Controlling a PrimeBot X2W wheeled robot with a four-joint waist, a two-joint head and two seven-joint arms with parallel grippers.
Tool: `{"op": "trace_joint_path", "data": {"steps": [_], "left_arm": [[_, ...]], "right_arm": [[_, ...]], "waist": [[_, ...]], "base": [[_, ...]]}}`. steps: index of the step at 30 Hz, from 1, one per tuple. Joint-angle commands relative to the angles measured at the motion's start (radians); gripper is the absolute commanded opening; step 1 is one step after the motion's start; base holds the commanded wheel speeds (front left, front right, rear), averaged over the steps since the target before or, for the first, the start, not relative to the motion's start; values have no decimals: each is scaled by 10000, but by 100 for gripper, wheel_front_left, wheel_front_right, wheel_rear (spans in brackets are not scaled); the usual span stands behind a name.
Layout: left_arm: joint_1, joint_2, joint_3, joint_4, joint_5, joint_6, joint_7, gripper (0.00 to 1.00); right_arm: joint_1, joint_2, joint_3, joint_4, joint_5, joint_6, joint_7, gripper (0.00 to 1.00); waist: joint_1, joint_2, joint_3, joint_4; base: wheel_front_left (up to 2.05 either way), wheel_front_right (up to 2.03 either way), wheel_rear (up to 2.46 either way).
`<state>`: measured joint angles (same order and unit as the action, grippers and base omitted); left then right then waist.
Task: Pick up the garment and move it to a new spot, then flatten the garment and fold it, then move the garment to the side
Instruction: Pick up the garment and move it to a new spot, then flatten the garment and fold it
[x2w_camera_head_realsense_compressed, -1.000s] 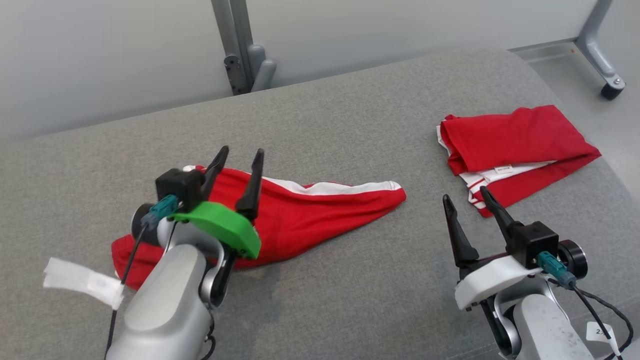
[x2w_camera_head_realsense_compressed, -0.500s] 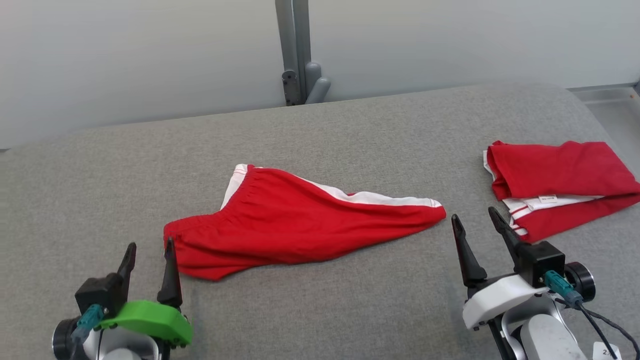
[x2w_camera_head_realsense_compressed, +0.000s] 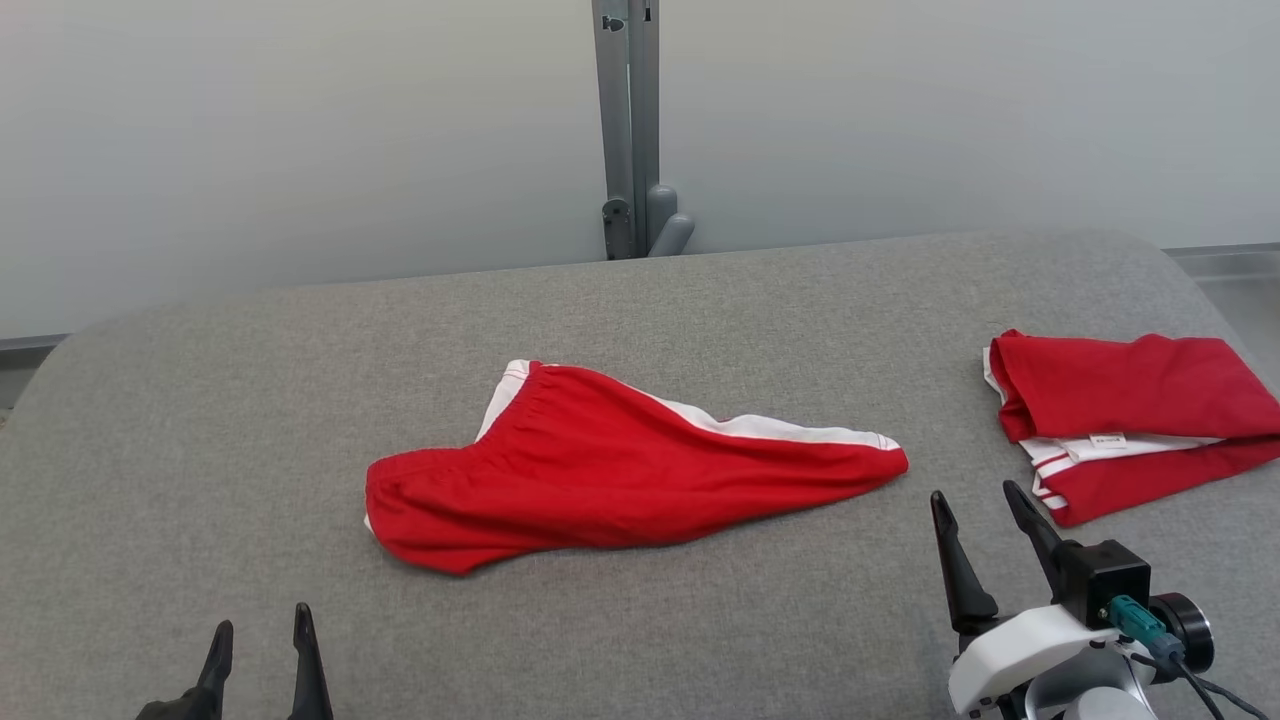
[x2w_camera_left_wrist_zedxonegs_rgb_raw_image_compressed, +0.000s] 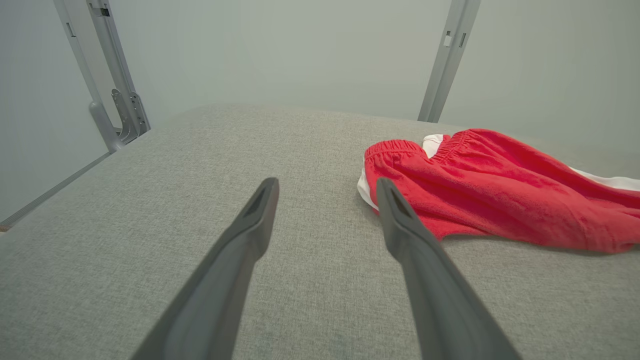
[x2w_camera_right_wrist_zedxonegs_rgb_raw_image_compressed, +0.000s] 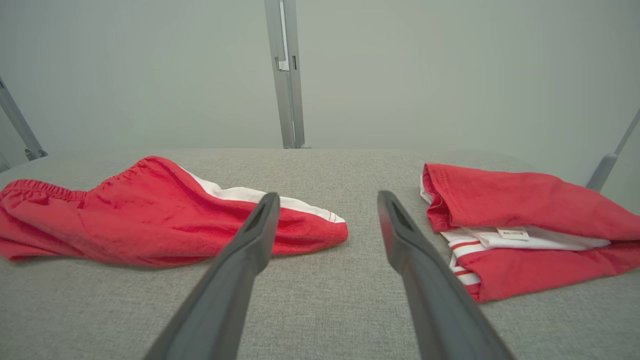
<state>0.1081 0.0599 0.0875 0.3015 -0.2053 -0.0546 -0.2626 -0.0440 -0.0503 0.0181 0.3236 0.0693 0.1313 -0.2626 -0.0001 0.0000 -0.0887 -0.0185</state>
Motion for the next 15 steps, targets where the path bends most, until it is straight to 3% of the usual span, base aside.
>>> {"op": "trace_joint_path", "data": {"steps": [1, 15], "left_arm": [[120, -12, 46, -12, 64, -73, -23, 100], [-604, -89, -313, -9, 34, -402, -22, 100]], "right_arm": [[103, -18, 7, 21, 100, -14, -26, 100], [-175, -16, 167, -169, 103, -13, -28, 100]], "waist": [[1, 0, -18, -43], [1, 0, 344, -295]], "base": [[0, 0, 0], [0, 0, 0]]}}
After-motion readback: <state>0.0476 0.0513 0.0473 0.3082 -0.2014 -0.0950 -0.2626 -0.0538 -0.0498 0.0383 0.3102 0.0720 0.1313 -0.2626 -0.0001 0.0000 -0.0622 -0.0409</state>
